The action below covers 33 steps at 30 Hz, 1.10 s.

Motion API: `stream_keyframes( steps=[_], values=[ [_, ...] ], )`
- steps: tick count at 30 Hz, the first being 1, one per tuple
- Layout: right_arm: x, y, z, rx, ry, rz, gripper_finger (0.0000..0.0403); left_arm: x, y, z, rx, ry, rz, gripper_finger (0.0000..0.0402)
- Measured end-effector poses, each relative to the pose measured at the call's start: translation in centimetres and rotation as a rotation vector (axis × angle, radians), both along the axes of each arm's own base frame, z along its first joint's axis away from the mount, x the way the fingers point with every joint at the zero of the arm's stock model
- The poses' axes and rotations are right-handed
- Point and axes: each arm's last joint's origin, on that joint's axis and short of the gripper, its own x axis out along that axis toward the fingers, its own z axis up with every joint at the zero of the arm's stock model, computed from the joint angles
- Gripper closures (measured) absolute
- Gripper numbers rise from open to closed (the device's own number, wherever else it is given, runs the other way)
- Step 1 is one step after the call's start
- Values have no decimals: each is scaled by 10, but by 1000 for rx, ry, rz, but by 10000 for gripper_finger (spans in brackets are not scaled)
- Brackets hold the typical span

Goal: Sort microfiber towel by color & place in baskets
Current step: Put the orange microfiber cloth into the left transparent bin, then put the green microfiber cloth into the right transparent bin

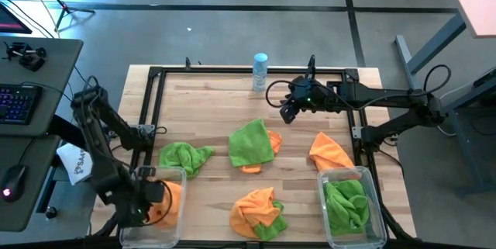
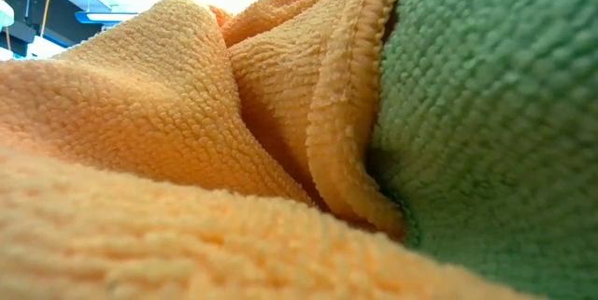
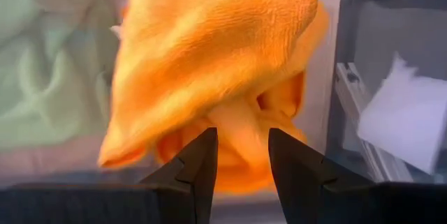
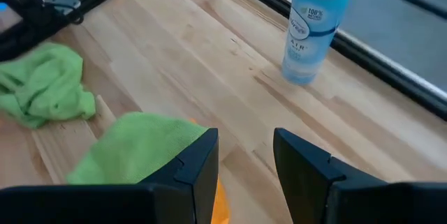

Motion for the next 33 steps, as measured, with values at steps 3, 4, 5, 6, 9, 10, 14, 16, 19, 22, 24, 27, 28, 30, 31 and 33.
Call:
stream_keyframes(
  steps=[3, 4, 5, 6, 9, 10, 14, 16, 19, 22, 24, 27, 28, 30, 31, 33],
  values=[
    [0, 0, 0, 42, -26, -45, 269, -5, 10, 18, -25, -10, 12, 284],
    [0, 0, 0, 55, -33, -58, 269, -7, 14, 24, -34, -14, 17, 284],
    [0, 0, 0, 70, -41, -69, 269, -8, 18, 29, -39, -19, 28, 284],
    [0, 0, 0, 87, -47, -72, 269, -10, 21, 34, -42, -28, 41, 284],
    [1, 1, -1, 110, -57, -83, 269, -13, 33, 50, -34, -90, 82, 284],
    [1, 2, -1, 116, -62, -91, 269, -14, 36, 55, -27, -120, 88, 284],
    [1, 8, 0, 92, -75, -129, 269, -14, 49, 75, 36, -262, 78, 284],
    [1, 12, 0, 92, -78, -124, 269, -13, 55, 85, 77, -322, 62, 284],
    [4, 17, -2, 111, -71, -98, 269, -9, 66, 99, 175, -422, 56, 284],
    [9, 21, -7, 120, -62, -96, 269, -2, 75, 109, 286, -547, 53, 284],
    [12, 20, -9, 108, -61, -104, 269, 4, 79, 113, 366, -630, 43, 284],
    [23, 19, -16, 132, -69, -114, 269, 13, 86, 115, 454, -694, 76, 284],
    [27, 19, -19, 136, -73, -111, 269, 16, 89, 115, 473, -699, 101, 284],
    [36, 19, -24, 142, -84, -98, 269, 24, 97, 116, 493, -695, 175, 284],
    [41, 19, -27, 145, -88, -85, 269, 28, 101, 116, 496, -680, 204, 284],
    [51, 20, -34, 161, -95, -57, 269, 36, 109, 115, 494, -636, 230, 284]
  ],
)
